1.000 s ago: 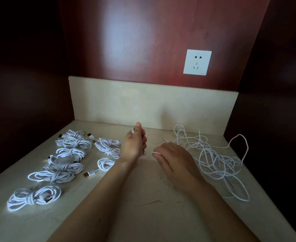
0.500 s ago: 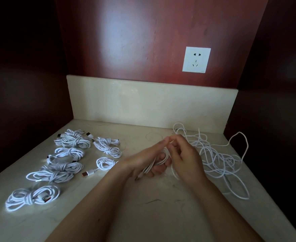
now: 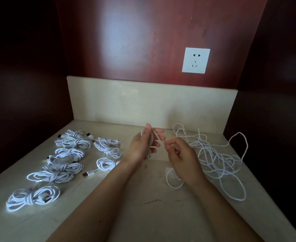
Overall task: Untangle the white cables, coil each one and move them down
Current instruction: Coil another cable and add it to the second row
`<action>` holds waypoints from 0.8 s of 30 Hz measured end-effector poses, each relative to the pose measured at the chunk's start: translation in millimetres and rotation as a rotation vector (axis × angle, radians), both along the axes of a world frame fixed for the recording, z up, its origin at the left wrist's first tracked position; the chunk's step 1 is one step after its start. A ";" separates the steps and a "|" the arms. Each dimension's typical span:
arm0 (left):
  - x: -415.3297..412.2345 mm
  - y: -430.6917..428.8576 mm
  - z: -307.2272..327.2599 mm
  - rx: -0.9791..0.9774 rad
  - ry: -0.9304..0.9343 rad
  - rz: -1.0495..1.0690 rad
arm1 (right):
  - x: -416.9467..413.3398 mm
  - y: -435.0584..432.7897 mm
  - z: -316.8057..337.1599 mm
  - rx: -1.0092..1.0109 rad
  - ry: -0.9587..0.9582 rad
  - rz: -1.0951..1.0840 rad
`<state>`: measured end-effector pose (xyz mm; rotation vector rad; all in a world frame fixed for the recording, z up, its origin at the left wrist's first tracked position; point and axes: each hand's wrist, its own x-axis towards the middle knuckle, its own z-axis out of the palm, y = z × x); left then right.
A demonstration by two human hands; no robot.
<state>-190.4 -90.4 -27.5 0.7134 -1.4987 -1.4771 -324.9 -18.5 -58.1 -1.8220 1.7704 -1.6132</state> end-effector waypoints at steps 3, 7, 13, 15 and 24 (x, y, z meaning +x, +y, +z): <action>2.0 -1.6 5.7 0.180 0.240 -0.041 | 0.6 -0.2 -0.9 0.058 0.091 0.005; 3.3 -0.3 9.4 0.301 0.365 -0.065 | 2.4 3.6 0.4 0.123 0.207 0.018; 7.0 -5.9 6.9 0.264 0.300 0.016 | 3.8 8.4 3.5 0.291 0.326 0.098; 8.2 -6.9 7.9 0.267 0.290 0.042 | 3.5 12.4 7.7 0.299 0.385 0.122; 4.2 1.2 1.5 -0.010 -0.257 0.027 | 14.1 16.1 17.5 0.063 0.151 0.117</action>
